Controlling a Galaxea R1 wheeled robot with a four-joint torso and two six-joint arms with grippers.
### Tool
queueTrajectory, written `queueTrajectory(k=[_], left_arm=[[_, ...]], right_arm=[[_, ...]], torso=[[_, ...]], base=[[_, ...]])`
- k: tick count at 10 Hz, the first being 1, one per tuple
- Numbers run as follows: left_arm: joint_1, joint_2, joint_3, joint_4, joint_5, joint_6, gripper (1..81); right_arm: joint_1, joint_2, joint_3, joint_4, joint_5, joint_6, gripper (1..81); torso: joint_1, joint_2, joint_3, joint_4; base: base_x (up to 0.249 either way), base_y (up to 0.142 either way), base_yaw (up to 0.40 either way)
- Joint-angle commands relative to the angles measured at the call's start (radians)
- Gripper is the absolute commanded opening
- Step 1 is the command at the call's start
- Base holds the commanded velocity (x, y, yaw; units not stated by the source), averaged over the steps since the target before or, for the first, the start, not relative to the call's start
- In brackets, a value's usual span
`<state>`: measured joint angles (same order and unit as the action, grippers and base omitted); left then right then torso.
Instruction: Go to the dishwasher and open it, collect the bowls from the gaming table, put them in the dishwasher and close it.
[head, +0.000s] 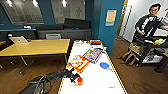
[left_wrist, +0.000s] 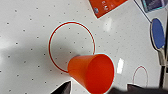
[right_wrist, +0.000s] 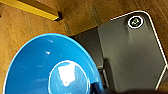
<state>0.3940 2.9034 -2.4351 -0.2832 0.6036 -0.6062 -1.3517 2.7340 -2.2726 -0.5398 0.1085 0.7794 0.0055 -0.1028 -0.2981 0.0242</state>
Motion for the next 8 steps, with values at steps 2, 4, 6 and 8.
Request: queueTrajectory(k=[2,4,6,8], left_arm=[[-0.162,0.028,0.005,0.027,0.041,-0.009,81.1],[-0.156,0.031,0.005,0.032,0.041,-0.009,81.1],[-0.157,0.030,0.005,0.032,0.041,-0.009,81.1],[-0.152,0.031,0.005,0.038,0.041,-0.009,81.1]], right_arm=[[0.051,-0.014,0.002,-0.011,-0.027,0.001,1.0],[0.050,-0.009,-0.005,-0.012,-0.026,0.001,1.0],[0.051,-0.006,-0.007,-0.014,-0.027,0.001,1.0],[0.051,-0.006,-0.007,-0.014,-0.027,0.001,1.0]], torso=[[0.000,0.000,0.000,0.000],[0.000,0.000,0.000,0.000],[0.000,0.000,0.000,0.000],[0.000,0.000,0.000,0.000]], base=[[0.000,0.000,0.000],[0.000,0.000,0.000],[0.000,0.000,0.000],[0.000,0.000,0.000]])
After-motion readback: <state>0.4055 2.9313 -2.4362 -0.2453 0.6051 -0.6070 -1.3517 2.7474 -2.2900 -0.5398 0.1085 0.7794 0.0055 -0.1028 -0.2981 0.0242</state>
